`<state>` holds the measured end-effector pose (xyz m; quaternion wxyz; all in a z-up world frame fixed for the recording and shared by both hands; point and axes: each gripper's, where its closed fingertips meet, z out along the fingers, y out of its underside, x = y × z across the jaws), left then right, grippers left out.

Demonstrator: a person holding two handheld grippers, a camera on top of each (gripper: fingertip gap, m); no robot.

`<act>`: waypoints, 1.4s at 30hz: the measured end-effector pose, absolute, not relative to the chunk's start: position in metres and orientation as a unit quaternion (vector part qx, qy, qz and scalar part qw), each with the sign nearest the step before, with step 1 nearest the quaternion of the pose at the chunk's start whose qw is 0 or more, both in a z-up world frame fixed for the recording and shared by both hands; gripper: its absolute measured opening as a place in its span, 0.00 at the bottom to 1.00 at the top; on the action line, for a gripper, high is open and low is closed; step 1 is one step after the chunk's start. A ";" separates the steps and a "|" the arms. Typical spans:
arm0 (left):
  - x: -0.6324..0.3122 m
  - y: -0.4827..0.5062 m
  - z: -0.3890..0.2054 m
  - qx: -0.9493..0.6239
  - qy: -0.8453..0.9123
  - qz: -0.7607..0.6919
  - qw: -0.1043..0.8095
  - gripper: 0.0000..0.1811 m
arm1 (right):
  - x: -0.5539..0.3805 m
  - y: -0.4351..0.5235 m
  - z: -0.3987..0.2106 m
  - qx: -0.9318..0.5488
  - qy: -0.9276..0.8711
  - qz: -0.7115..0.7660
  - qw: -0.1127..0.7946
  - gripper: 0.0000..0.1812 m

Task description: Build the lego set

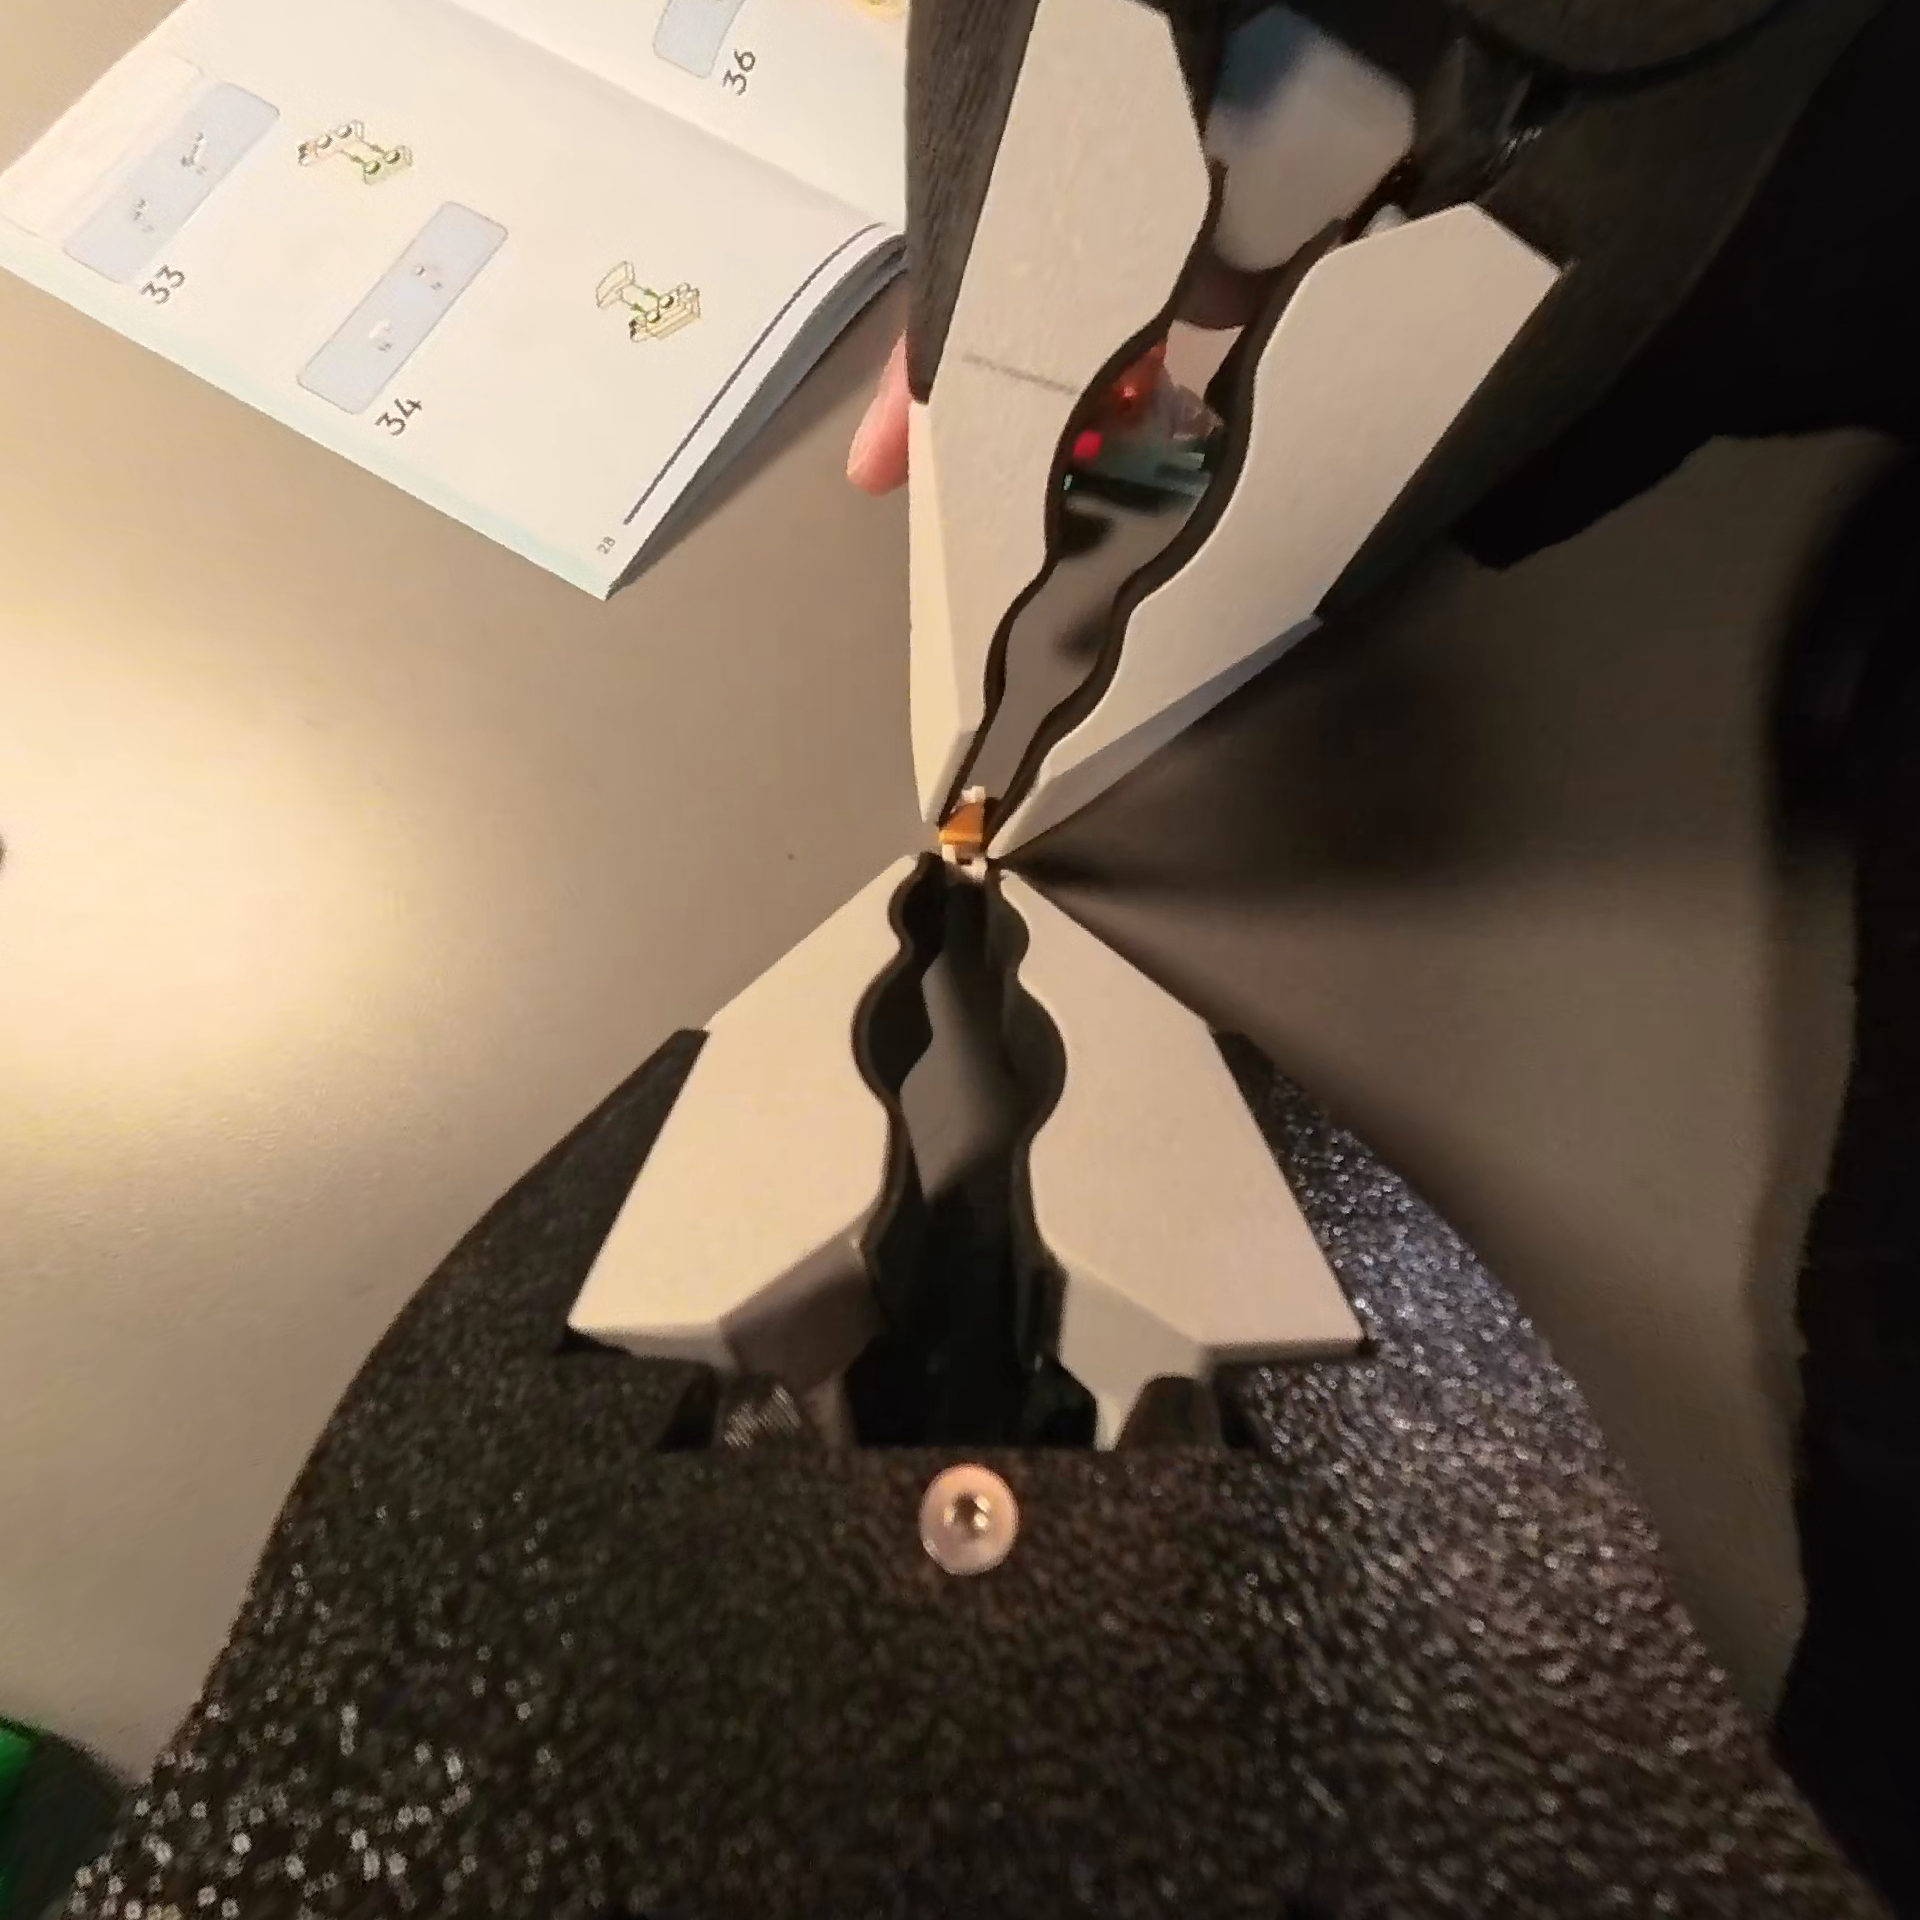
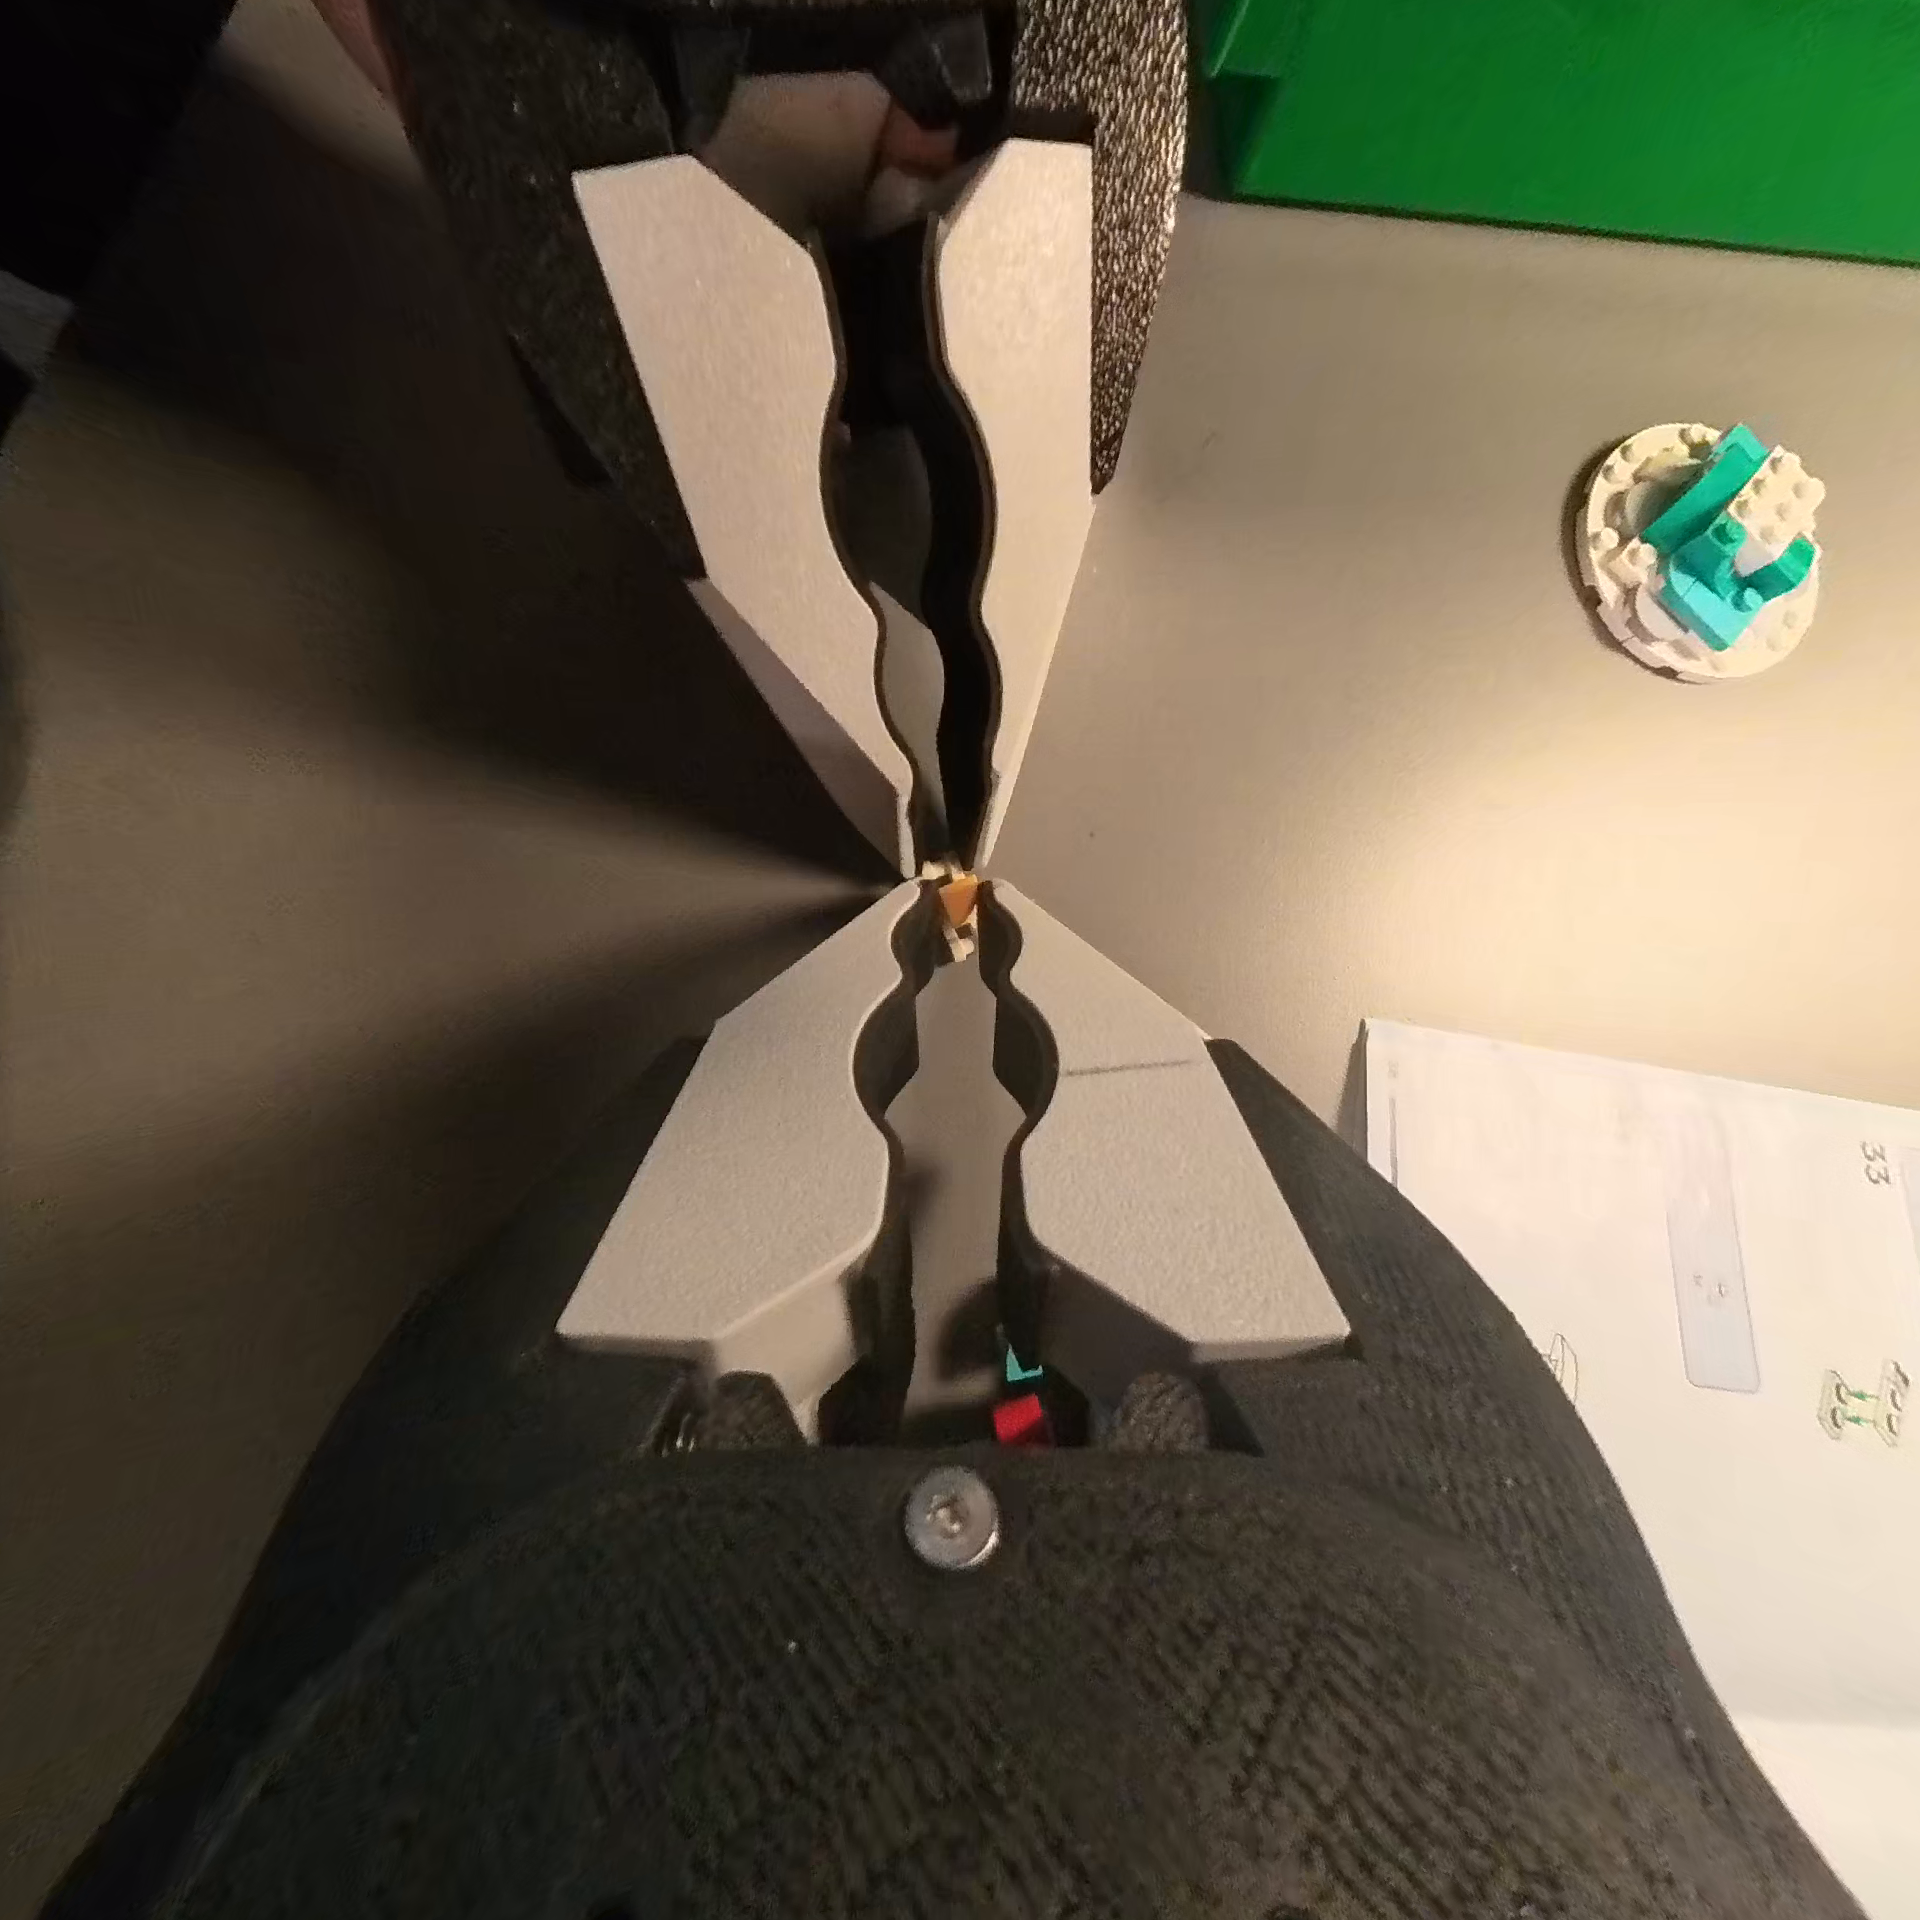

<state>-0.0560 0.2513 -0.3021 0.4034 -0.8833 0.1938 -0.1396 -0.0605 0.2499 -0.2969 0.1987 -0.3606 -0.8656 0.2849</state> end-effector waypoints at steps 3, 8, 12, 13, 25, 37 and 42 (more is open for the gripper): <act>-0.056 0.251 -0.302 -0.883 0.196 -0.139 0.404 0.03 | -0.060 0.250 -0.298 -0.357 -0.870 0.278 0.195 0.03; -0.056 0.252 -0.302 -0.883 0.197 -0.140 0.403 0.03 | -0.060 0.251 -0.300 -0.355 -0.874 0.271 0.189 0.04; -0.055 0.254 -0.302 -0.882 0.196 -0.139 0.404 0.03 | -0.059 0.252 -0.301 -0.363 -0.872 0.272 0.181 0.04; -0.055 0.254 -0.302 -0.883 0.196 -0.139 0.404 0.03 | -0.059 0.252 -0.301 -0.364 -0.872 0.272 0.182 0.05; -0.057 0.256 -0.302 -0.887 0.177 -0.139 0.403 0.03 | -0.057 0.253 -0.299 -0.366 -0.868 0.274 0.194 0.08; -0.071 0.261 -0.290 -0.887 0.124 -0.155 0.417 0.03 | -0.064 0.259 -0.268 -0.280 -0.856 0.278 0.335 0.18; -0.085 0.269 -0.266 -0.882 0.098 -0.153 0.435 0.03 | -0.081 0.270 -0.247 -0.150 -0.839 0.166 0.496 0.20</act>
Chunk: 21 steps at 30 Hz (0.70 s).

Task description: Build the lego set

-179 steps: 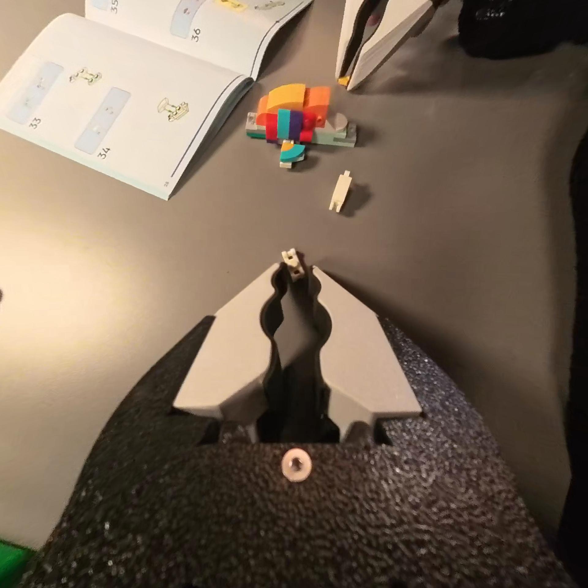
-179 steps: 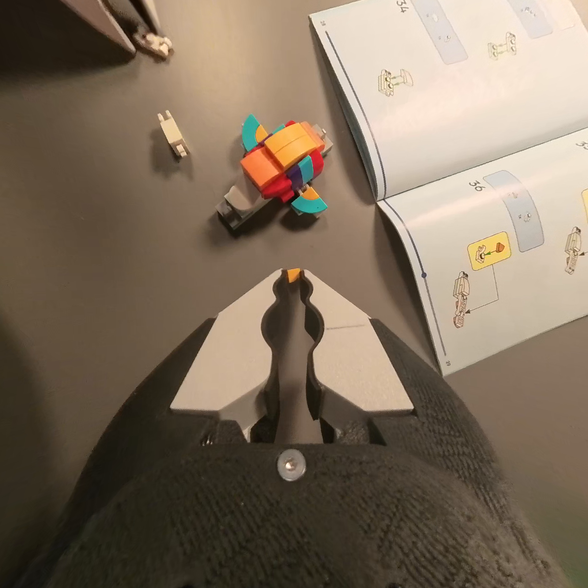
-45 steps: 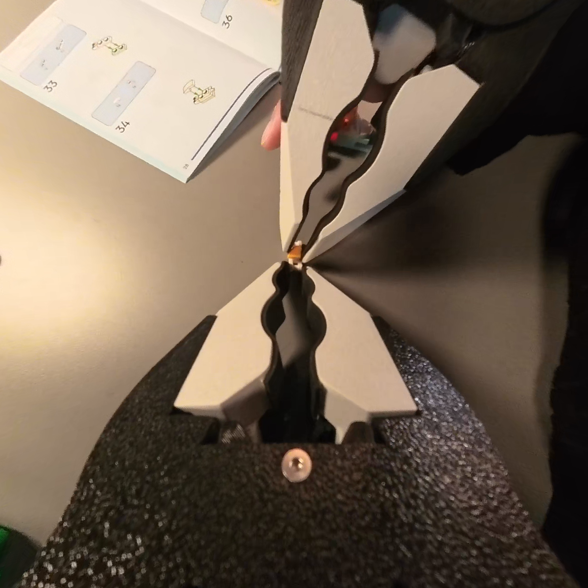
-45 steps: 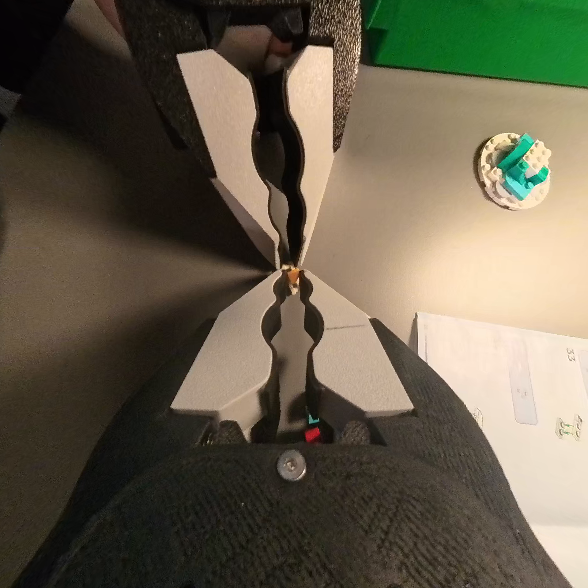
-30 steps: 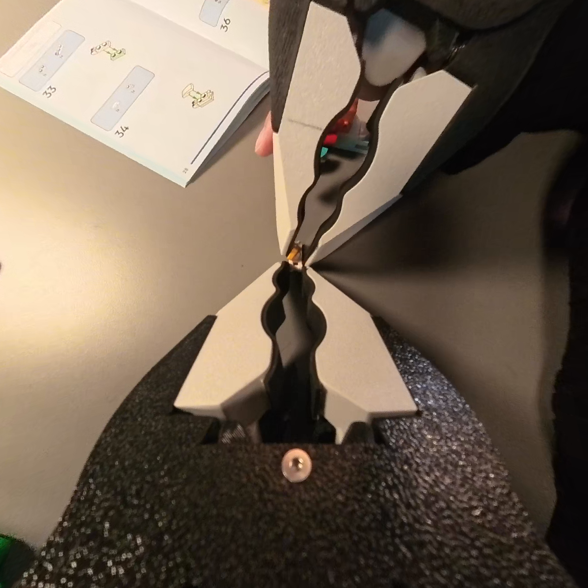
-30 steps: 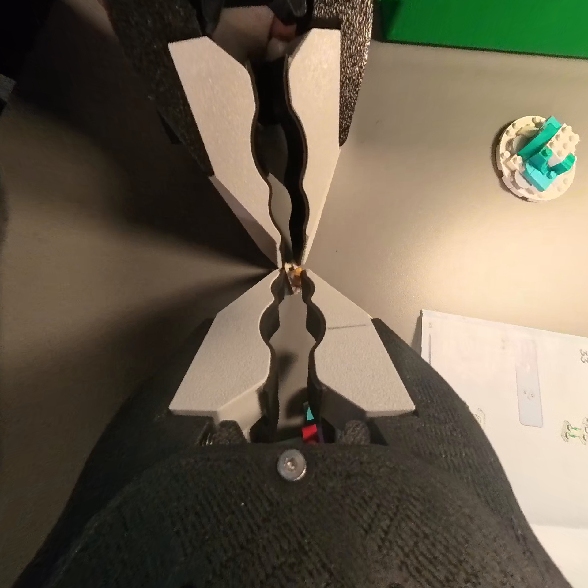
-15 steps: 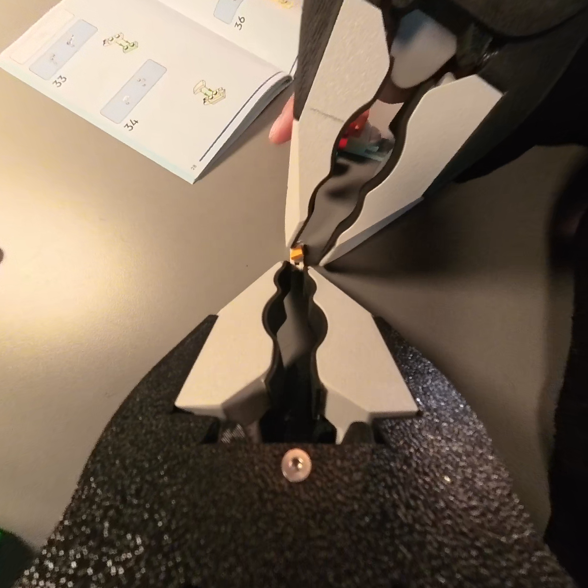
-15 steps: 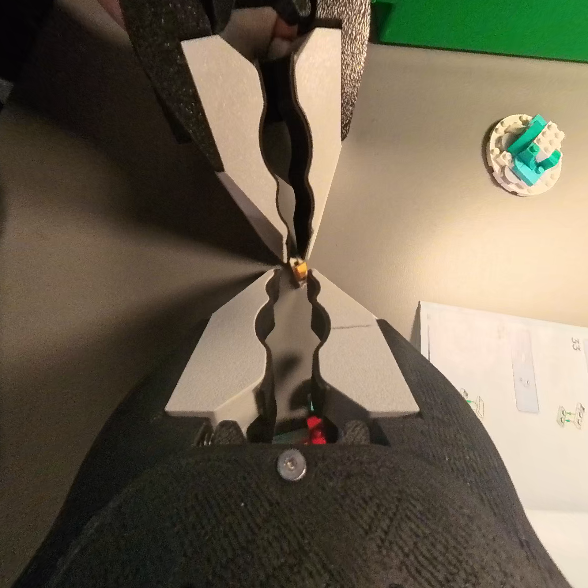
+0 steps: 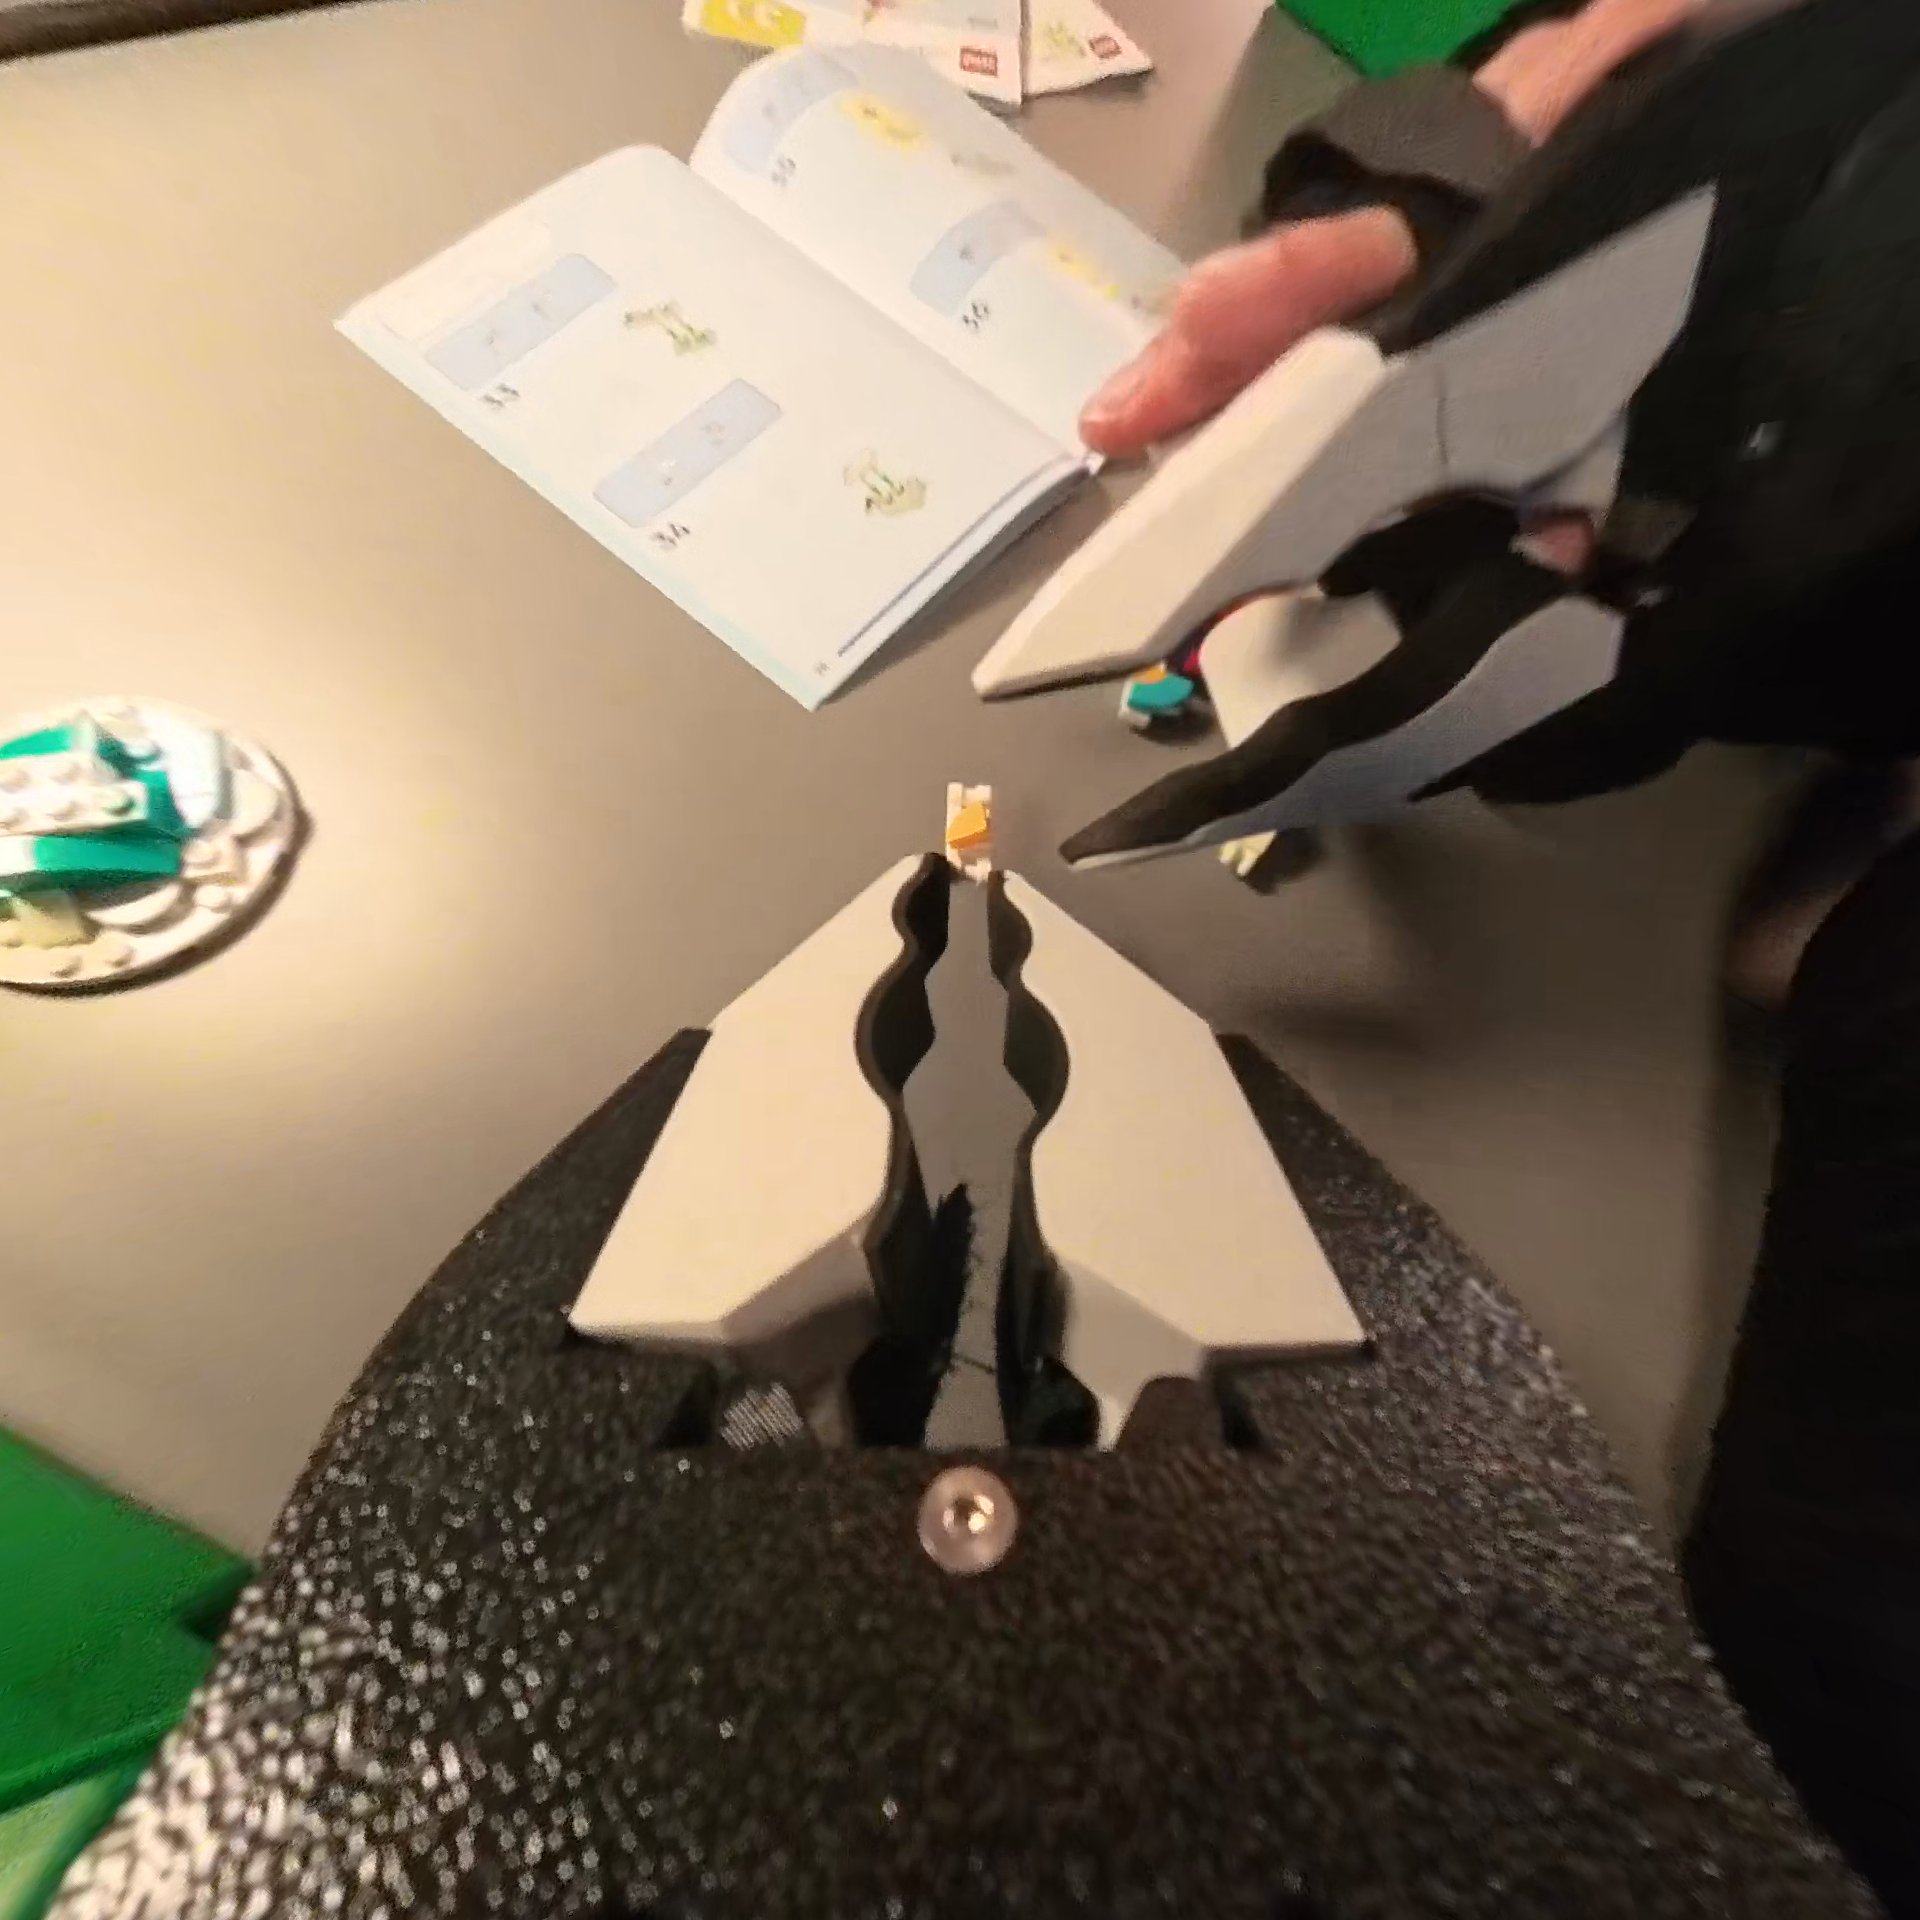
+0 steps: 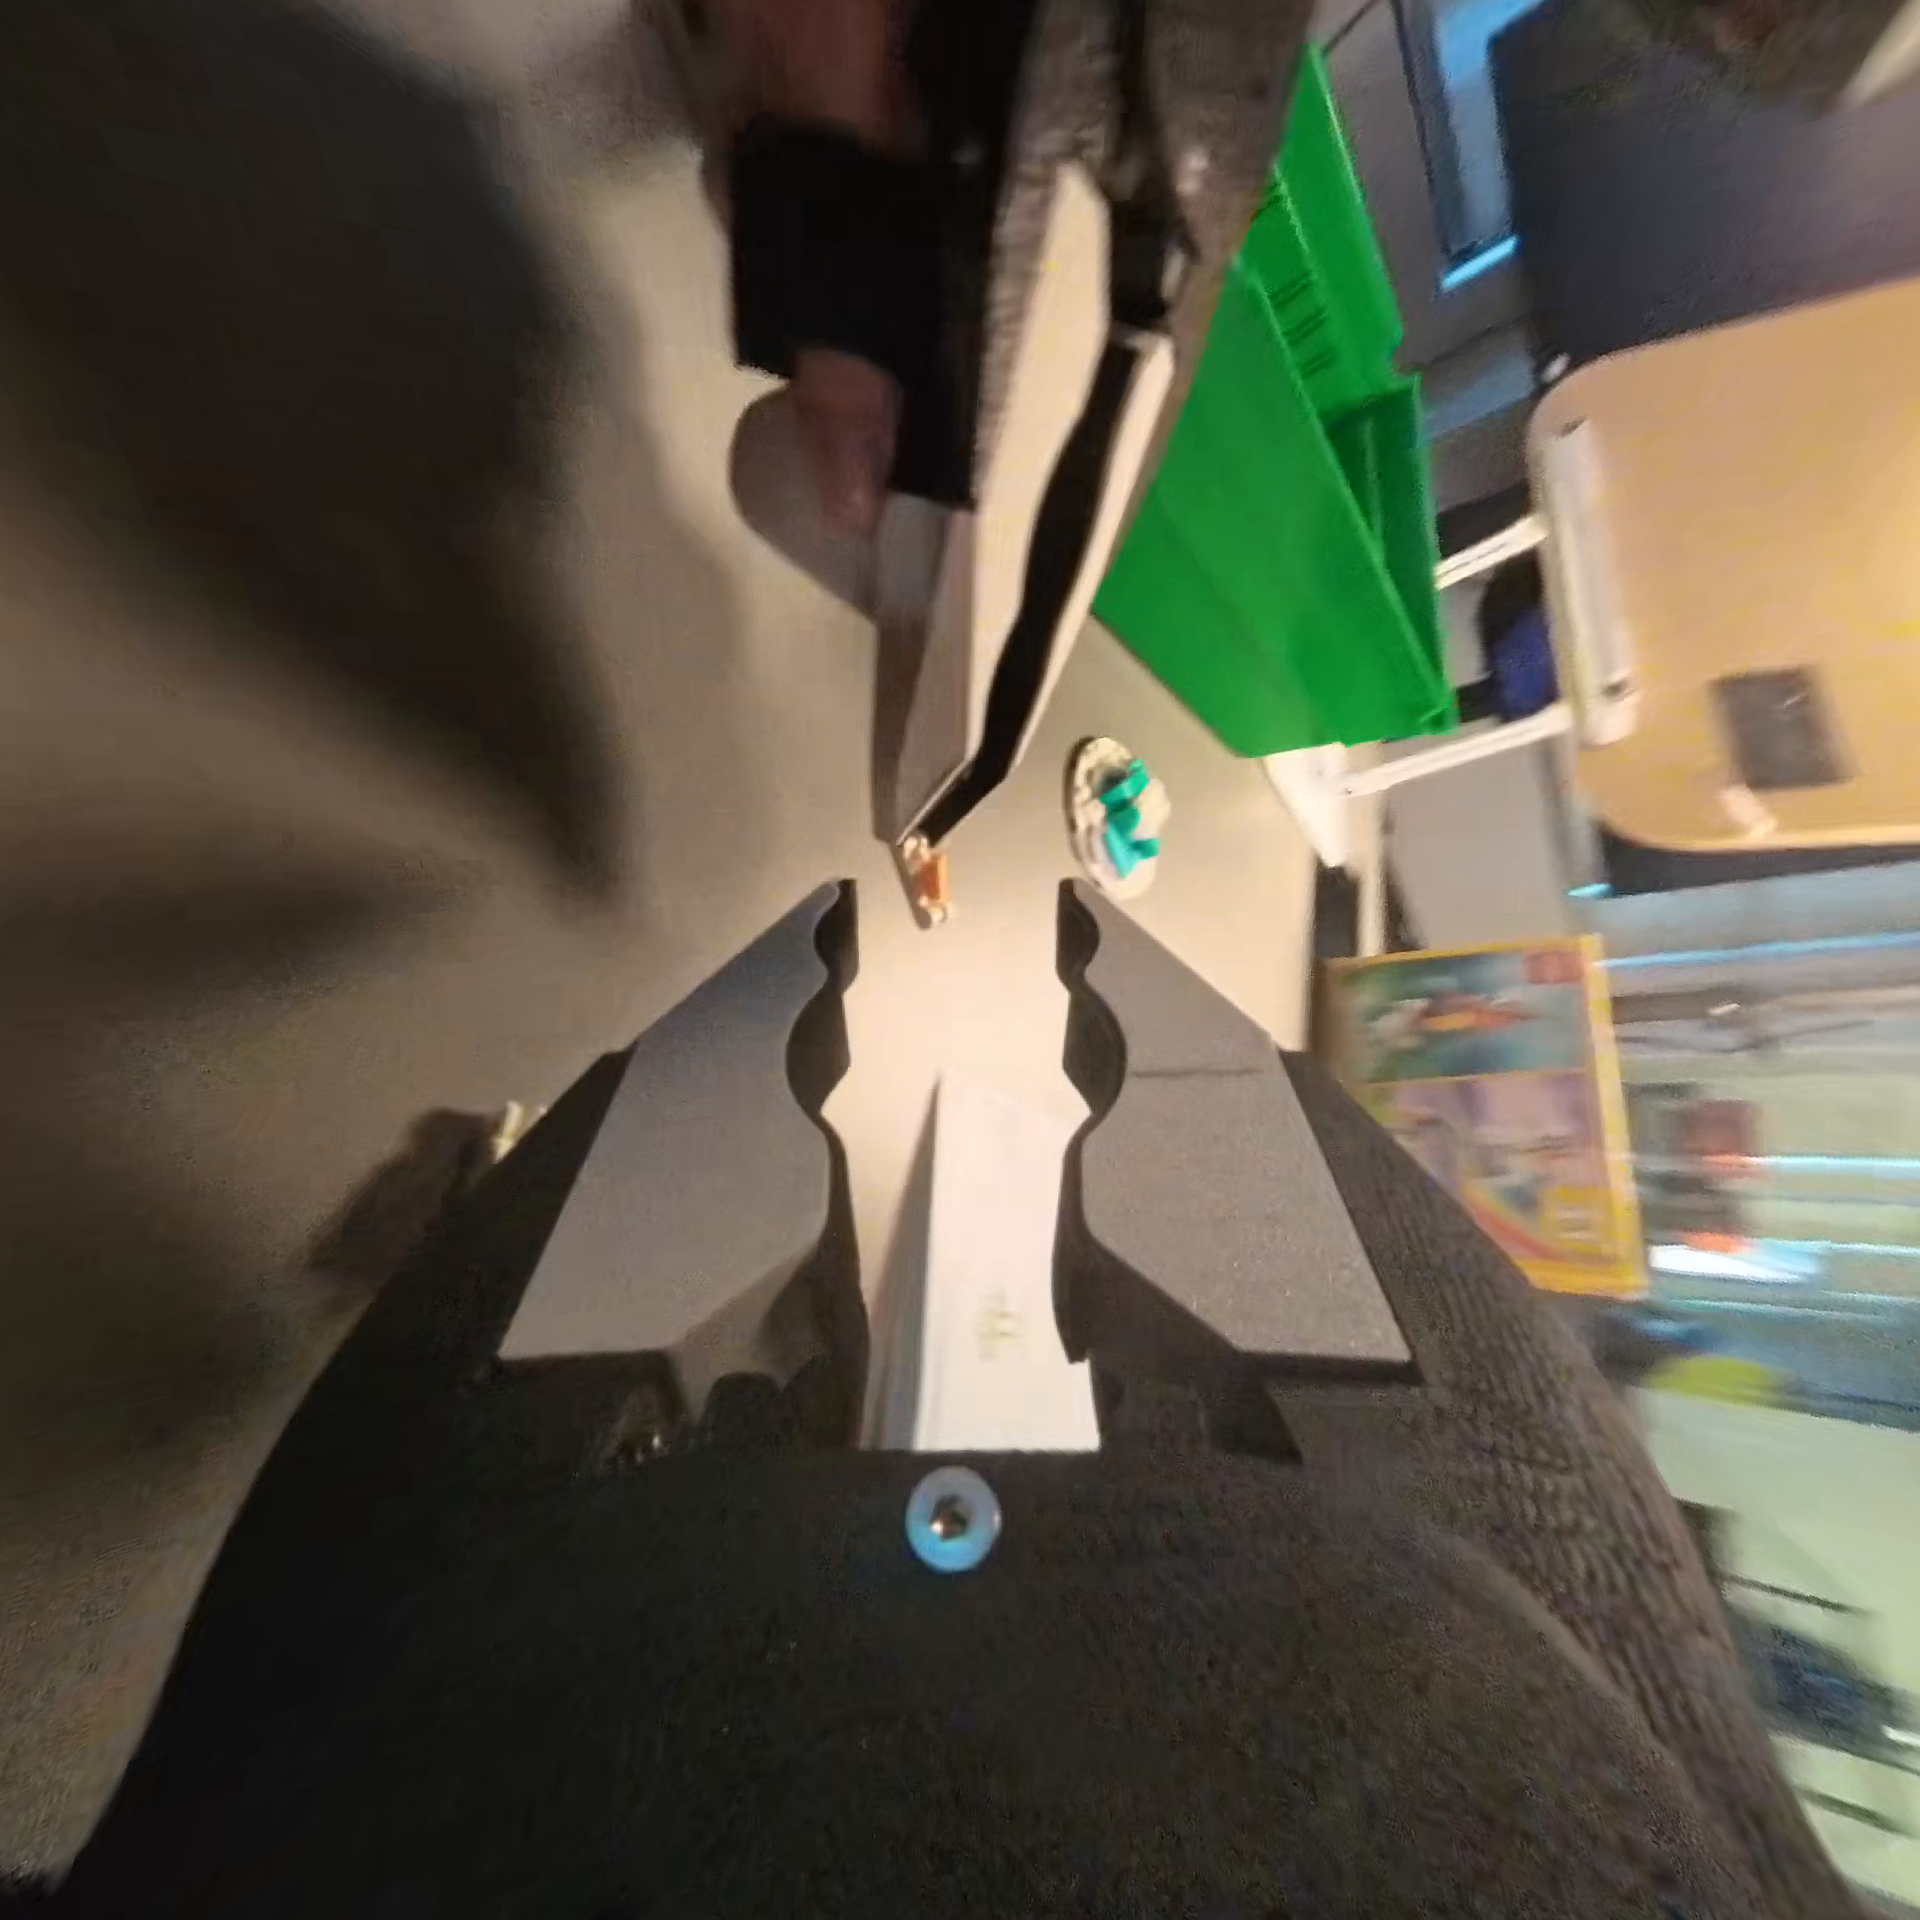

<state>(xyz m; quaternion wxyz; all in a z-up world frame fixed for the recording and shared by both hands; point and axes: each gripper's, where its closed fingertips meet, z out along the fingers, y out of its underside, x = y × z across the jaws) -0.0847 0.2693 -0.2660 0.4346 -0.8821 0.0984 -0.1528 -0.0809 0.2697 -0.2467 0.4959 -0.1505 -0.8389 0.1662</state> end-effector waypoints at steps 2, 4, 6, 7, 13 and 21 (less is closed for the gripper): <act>-0.087 0.272 -0.258 -0.879 0.093 -0.155 0.441 0.03 | -0.086 0.272 -0.245 -0.108 -0.833 0.118 0.530 0.21; -0.087 0.274 -0.251 -0.876 0.090 -0.159 0.446 0.03 | -0.090 0.272 -0.244 -0.074 -0.825 0.082 0.554 0.21; -0.088 0.275 -0.247 -0.874 0.086 -0.160 0.450 0.03 | -0.093 0.273 -0.244 -0.054 -0.819 0.054 0.569 0.20; -0.087 0.276 -0.245 -0.873 0.085 -0.161 0.453 0.03 | -0.094 0.274 -0.244 -0.048 -0.816 0.041 0.575 0.20; -0.082 0.276 -0.240 -0.865 0.073 -0.182 0.461 0.03 | -0.095 0.277 -0.236 -0.037 -0.790 0.013 0.611 0.05; -0.083 0.278 -0.243 -0.871 0.056 -0.180 0.453 0.03 | -0.097 0.281 -0.238 -0.011 -0.789 -0.057 0.611 0.03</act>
